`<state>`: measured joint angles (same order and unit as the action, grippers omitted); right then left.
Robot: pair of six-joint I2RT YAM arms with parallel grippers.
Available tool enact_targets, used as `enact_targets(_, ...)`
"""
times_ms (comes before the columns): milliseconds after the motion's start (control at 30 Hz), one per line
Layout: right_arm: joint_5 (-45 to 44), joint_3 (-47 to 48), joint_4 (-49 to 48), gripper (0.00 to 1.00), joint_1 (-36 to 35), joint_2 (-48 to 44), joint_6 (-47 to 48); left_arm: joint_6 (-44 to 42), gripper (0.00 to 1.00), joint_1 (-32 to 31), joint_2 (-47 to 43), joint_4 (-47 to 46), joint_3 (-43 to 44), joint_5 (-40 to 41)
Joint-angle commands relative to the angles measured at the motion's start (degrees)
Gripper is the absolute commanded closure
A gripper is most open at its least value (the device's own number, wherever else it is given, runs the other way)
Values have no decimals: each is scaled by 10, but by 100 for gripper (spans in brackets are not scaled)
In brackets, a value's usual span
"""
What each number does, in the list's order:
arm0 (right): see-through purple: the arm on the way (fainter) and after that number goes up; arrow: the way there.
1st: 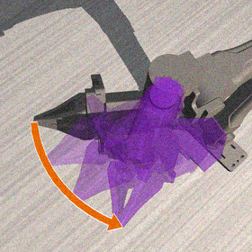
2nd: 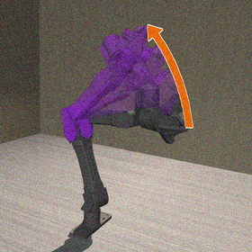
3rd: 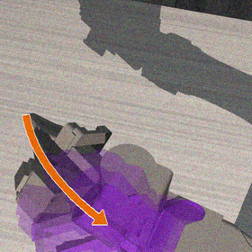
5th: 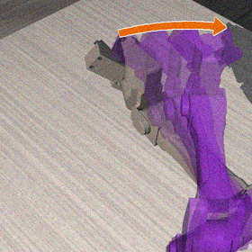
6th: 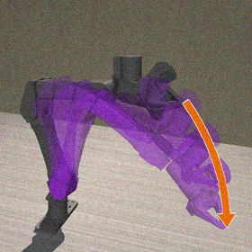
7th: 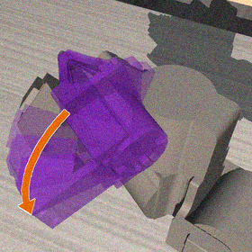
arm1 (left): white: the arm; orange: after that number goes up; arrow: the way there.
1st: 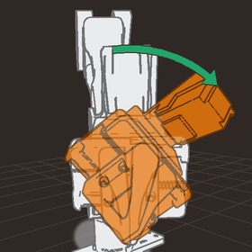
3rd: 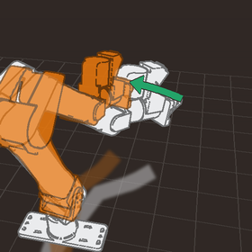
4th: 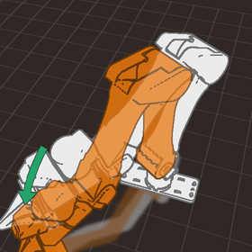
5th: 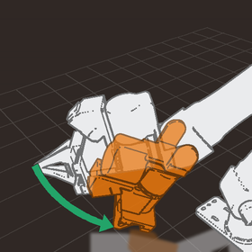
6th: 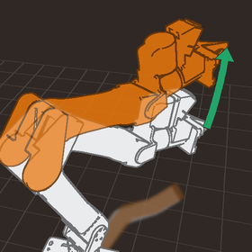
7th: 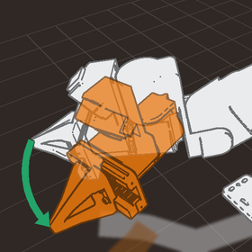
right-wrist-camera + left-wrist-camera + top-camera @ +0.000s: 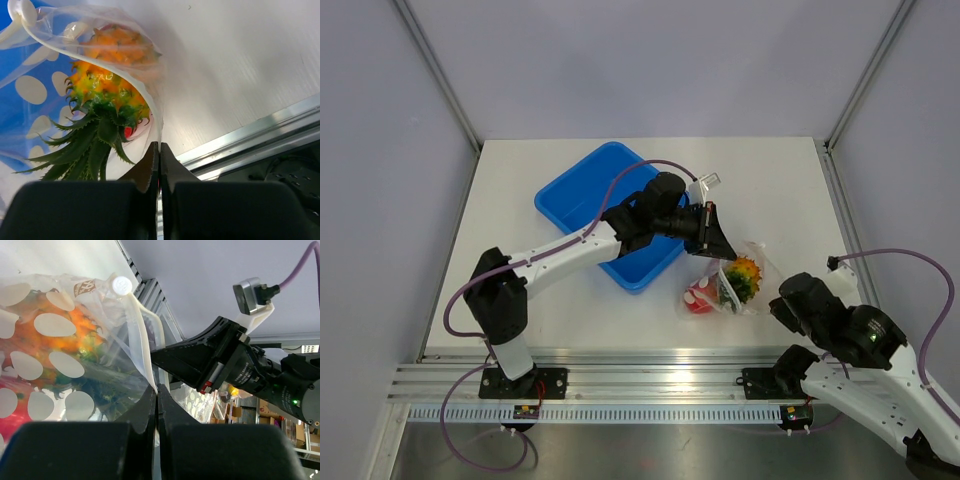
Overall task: Place the food in the zip-top bag and seal the zipper
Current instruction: Adjust the zipper food storage bag at the center of the board.
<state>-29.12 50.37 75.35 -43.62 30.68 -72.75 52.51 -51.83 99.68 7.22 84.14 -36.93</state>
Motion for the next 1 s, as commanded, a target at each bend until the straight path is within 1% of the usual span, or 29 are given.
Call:
enact_targets(0, -28, 32, -46, 100, -3, 15, 37, -7, 100, 5, -28, -24, 0, -16)
enact_targets(167, -17, 86, -86, 100, -3, 104, 124, -7, 100, 4, -24, -21, 5, -10)
enact_targets(333, -1, 135, -131, 100, -3, 180, 183, -14, 100, -4, -22, -3, 28, -2)
enact_targets(533, 15, 150, -167, 100, -3, 214, 213, -17, 100, -10, -18, 0, 34, 7)
enact_targets(700, 6, 149, -163, 100, -3, 210, 236, -19, 100, -11, -20, -5, 26, 9)
enact_targets(767, 0, 148, -164, 100, -3, 201, 260, -26, 100, -11, -23, -4, 24, 12)
enact_targets(833, 10, 141, -184, 100, -3, 185, 304, -36, 82, -11, -24, 12, 30, 12)
enact_targets(867, 14, 137, -193, 100, -3, 178, 319, -55, 72, -10, -26, 23, 32, 19)
enact_targets(900, 19, 132, -206, 100, -3, 171, 335, -64, 61, -8, -27, 49, 42, 26)
enact_targets(933, 31, 129, -213, 100, -3, 159, 365, -75, 47, -6, -29, 61, 46, 33)
enact_targets(967, 42, 126, -220, 99, -3, 154, 382, -93, 40, -2, -38, 72, 50, 44)
